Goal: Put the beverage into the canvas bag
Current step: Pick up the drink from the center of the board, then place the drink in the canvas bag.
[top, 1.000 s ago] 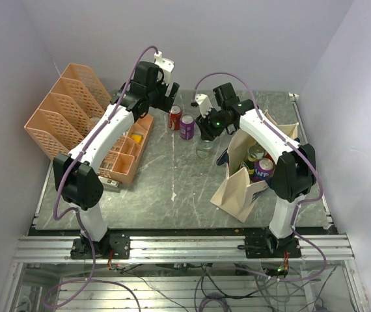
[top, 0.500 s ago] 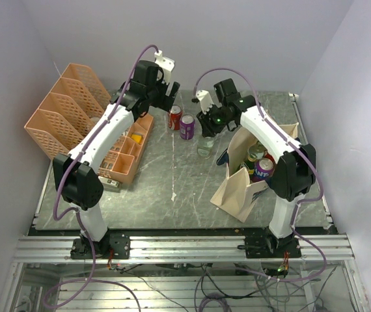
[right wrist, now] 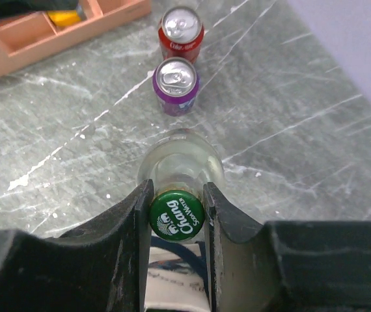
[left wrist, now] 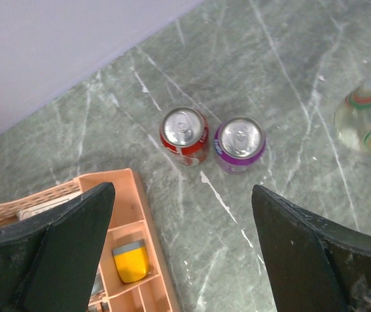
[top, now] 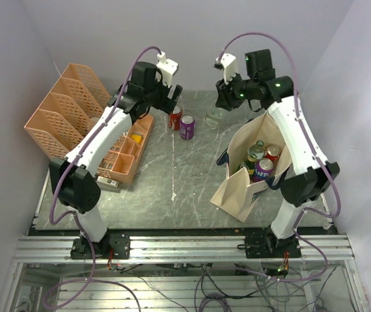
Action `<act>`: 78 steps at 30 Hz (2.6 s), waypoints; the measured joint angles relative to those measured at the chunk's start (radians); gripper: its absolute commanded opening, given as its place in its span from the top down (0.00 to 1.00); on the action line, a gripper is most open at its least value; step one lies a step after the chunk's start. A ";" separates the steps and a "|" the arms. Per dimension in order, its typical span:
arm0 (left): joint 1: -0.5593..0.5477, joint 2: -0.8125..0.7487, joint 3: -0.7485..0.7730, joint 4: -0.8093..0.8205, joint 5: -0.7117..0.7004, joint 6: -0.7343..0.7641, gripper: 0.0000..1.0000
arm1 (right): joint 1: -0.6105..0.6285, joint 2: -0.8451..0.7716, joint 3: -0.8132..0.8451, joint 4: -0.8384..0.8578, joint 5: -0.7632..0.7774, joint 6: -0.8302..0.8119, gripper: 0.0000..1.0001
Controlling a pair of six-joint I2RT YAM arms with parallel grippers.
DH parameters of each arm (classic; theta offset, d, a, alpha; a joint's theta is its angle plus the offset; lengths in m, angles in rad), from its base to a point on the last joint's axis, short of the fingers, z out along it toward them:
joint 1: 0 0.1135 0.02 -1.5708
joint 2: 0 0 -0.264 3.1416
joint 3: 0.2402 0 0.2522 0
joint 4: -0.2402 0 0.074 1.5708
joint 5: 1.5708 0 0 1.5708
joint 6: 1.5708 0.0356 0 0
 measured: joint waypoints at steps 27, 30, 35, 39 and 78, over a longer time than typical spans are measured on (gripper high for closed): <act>-0.277 -0.037 -0.006 -0.049 0.531 0.382 0.03 | -0.233 -0.643 -0.177 -0.323 0.027 0.024 1.00; -0.382 -0.050 -0.005 -0.129 0.578 0.484 0.03 | -0.262 -0.652 -0.229 -0.337 0.020 0.025 1.00; -0.489 -0.043 0.035 -0.223 0.633 0.579 0.03 | -0.305 -0.690 -0.314 -0.335 0.002 0.030 1.00; -0.529 -0.001 0.108 -0.268 0.654 0.612 0.04 | -0.336 -0.716 -0.357 -0.336 -0.015 0.039 1.00; -0.720 0.200 0.192 -0.431 0.607 0.830 0.93 | -0.346 -0.797 -0.833 -0.208 -0.232 -0.037 1.00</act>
